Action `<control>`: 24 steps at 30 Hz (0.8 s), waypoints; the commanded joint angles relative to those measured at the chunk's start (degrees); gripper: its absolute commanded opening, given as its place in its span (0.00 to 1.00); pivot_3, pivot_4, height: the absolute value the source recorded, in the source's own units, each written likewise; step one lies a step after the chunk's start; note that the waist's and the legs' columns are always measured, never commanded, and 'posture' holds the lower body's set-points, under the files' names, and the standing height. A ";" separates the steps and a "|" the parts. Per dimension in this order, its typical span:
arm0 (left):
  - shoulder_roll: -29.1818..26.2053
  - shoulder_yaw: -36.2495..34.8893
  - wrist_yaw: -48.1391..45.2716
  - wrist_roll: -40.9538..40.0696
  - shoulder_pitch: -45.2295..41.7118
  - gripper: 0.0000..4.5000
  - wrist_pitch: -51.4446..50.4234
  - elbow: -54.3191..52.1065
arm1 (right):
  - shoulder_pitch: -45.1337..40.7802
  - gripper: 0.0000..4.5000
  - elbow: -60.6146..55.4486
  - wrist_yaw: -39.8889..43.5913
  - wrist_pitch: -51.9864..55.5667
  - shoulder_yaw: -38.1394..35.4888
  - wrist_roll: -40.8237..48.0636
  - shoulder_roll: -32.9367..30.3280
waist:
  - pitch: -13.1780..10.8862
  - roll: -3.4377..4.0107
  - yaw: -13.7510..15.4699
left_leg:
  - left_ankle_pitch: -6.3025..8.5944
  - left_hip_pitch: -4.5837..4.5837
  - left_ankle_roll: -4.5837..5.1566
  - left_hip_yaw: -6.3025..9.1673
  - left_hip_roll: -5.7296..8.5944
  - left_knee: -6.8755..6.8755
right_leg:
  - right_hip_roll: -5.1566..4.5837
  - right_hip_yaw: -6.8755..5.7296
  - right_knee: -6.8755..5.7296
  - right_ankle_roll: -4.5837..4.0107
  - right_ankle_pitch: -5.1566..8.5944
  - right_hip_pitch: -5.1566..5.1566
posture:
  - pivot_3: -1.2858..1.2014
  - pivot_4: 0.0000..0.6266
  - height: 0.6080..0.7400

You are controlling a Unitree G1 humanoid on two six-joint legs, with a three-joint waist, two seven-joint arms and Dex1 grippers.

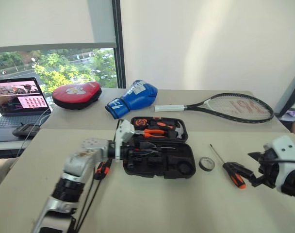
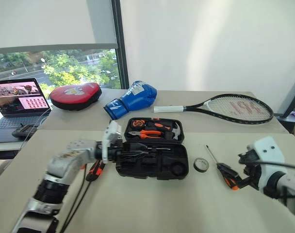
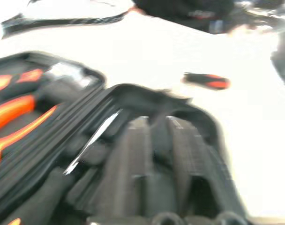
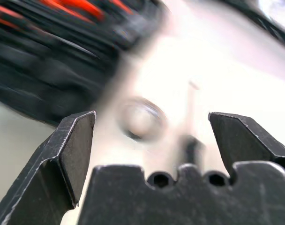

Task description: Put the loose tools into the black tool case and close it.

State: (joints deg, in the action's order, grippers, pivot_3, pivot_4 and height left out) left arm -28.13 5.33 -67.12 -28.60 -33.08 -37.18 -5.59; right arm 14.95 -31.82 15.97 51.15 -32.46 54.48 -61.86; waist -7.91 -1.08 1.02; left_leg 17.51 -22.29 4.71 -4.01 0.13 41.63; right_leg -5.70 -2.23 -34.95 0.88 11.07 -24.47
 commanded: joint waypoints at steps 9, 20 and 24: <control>-10.49 -2.30 -3.19 -12.95 1.60 0.93 -10.57 -17.13 | -21.39 1.00 27.51 18.89 1.28 22.94 -14.56 -4.11 | -0.11 0.04 -0.12 | 0.00 0.05 0.00 0.01 0.01 -0.01 | 0.26 0.01 -0.01 0.31 -0.05 0.07 | 0.52 0.24 1.00; -11.84 -5.66 4.26 -14.11 8.97 0.94 -8.81 -21.30 | -24.40 0.22 27.77 23.86 -3.02 25.95 -22.88 0.64 | -0.18 0.08 -0.29 | -0.03 0.09 -0.06 0.01 0.00 -0.03 | 0.26 0.06 -0.01 0.48 -0.13 0.08 | 0.52 0.24 1.00; -7.61 -10.12 4.14 -15.96 10.82 0.94 -2.70 -15.74 | -24.02 0.22 15.05 27.27 -2.91 19.92 -18.62 -0.30 | -0.36 0.37 -0.14 | -0.03 0.04 -0.08 0.02 0.00 -0.03 | 0.24 0.06 -0.04 0.51 -0.15 0.01 | 0.52 0.24 1.00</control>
State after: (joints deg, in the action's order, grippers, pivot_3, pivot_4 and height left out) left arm -35.70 -2.00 -61.52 -43.13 -22.19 -43.91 -22.64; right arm -7.74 -10.22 41.34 49.85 -8.71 34.52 -60.30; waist -8.27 -0.71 0.87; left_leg 17.47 -22.26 4.62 -3.98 0.13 41.60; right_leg -5.50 -2.16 -35.00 1.42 10.90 -24.47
